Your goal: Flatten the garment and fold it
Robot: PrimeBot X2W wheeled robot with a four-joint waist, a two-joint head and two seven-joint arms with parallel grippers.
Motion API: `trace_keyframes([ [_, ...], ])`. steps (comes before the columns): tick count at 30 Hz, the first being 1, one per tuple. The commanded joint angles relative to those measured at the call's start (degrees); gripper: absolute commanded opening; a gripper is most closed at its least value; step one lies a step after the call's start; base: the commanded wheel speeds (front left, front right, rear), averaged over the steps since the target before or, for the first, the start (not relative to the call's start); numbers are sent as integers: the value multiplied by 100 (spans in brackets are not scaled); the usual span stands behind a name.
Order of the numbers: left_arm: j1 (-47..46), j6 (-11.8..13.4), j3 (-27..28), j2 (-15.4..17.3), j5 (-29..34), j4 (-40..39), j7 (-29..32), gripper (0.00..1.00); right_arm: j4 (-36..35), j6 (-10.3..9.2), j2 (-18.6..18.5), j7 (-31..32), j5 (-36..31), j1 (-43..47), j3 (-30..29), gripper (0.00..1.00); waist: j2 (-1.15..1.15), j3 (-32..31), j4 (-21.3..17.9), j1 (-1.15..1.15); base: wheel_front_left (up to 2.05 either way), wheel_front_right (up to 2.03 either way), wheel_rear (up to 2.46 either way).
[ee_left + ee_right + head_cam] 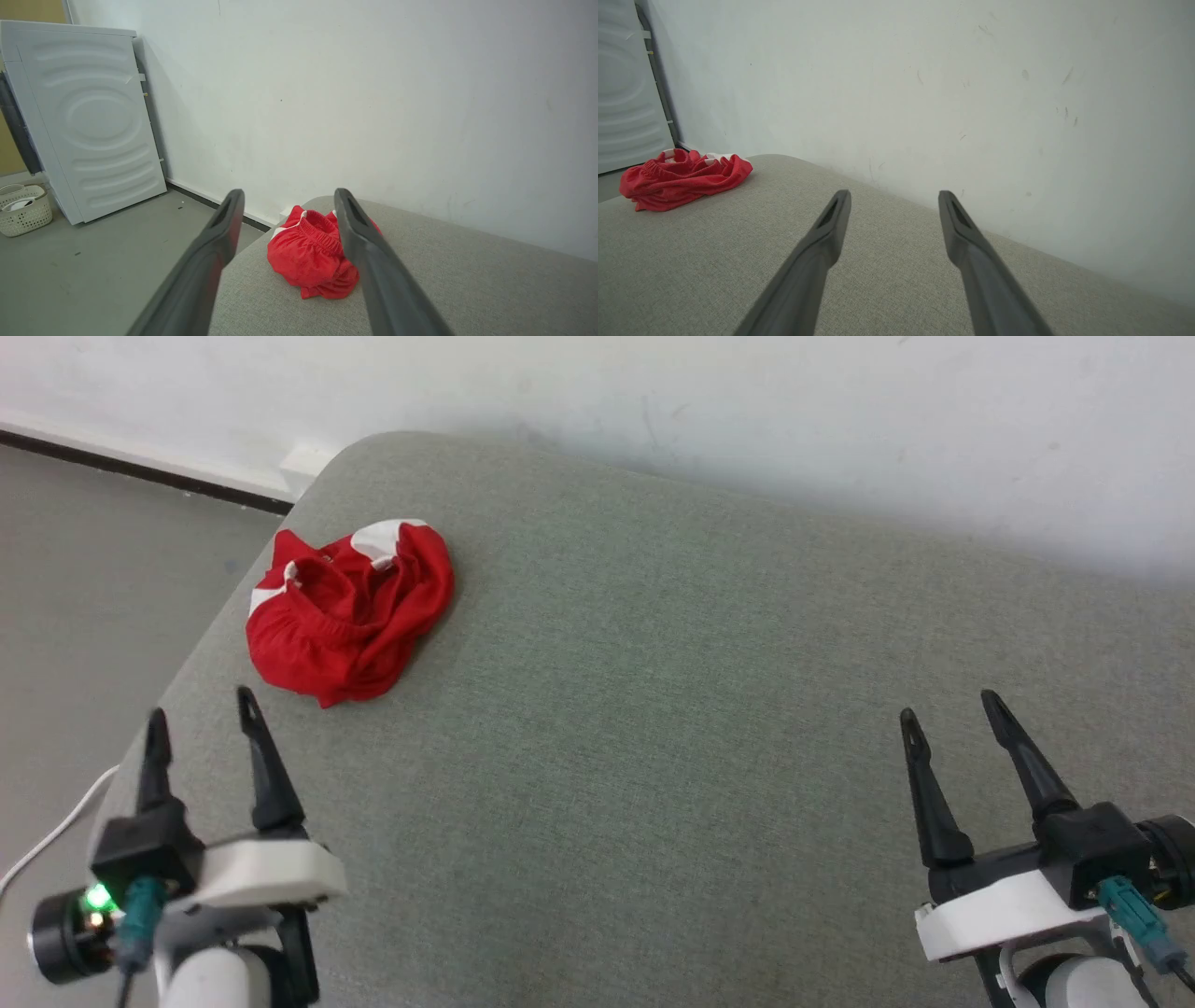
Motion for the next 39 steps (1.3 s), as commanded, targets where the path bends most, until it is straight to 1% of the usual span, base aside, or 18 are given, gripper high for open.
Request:
trace_keyframes([
  [1, -188, -50, 130, 7, -75, 20, -66, 100, -56, -9, 16, -64, -62, -31, 8, 100, 0, 32, 51, 0, 0, 0, 0],
  [2, -281, -88, 224, 10, -123, 16, -78, 100, -66, -9, 16, -76, -79, -34, 13, 100, 0, 51, 67, 0, 0, 0, 0],
  [5, -632, -287, 497, 158, -200, 175, -114, 100, -96, -9, 17, -112, -151, -59, 34, 100, 0, 124, 94, 0, 0, 0, 0],
  [10, -1391, -539, 828, 453, -303, 717, -174, 100, -147, -10, 18, -171, -279, -130, 29, 100, 0, 306, 115, 0, 0, 0, 0],
  [12, -1755, -682, 893, 612, -367, 1028, -198, 100, -170, -10, 18, -195, -335, -163, 37, 100, 0, 401, 114, 0, 0, 0, 0],
  [15, -2292, -930, 839, 857, -442, 1641, -205, 100, -214, -10, 19, -231, -437, -236, 58, 100, 0, 580, 109, 0, 0, 0, 0],
  [18, -2931, -1174, 788, 1162, -540, 2286, -27, 100, -256, -10, 20, -267, -546, -363, 99, 100, 0, 812, 76, 0, 0, 0, 0],
  [21, -3543, -1369, 764, 1470, -616, 2807, 174, 100, -305, -11, 21, -303, -656, -522, 135, 100, 0, 1059, 16, 0, 0, 0, 0],
  [22, -3543, -1369, 764, 1470, -616, 2807, 174, 100, -305, -11, 21, -303, -656, -522, 135, 100, 0, 1059, 16, 0, 0, 0, 0],
  [26, -4269, -1743, 667, 1768, -890, 3474, 824, 100, -386, -11, -4, -351, -777, -724, 154, 100, 0, 1425, -59, 0, 0, 0, 0],
  [29, -4733, -1915, 453, 2010, -1076, 3904, 1444, 100, -445, -11, -38, -387, -842, -898, 169, 100, 0, 1713, -149, 0, 0, 0, 0],
  [33, -5252, -1999, 114, 2255, -1485, 4371, 2317, 100, -506, -12, -69, -434, -901, -1092, 194, 100, 0, 2020, -271, 0, 0, 0, 0],
  [36, -5495, -2022, -355, 2434, -1939, 4550, 2973, 100, -545, -12, -91, -469, -944, -1209, 213, 100, 0, 2215, -367, 0, 0, 0, 0],
  [39, -5505, -2023, -821, 2594, -2451, 4565, 3592, 100, -580, -12, -106, -469, -958, -1290, 228, 100, 0, 2343, -512, 0, 0, 0, 0],
])
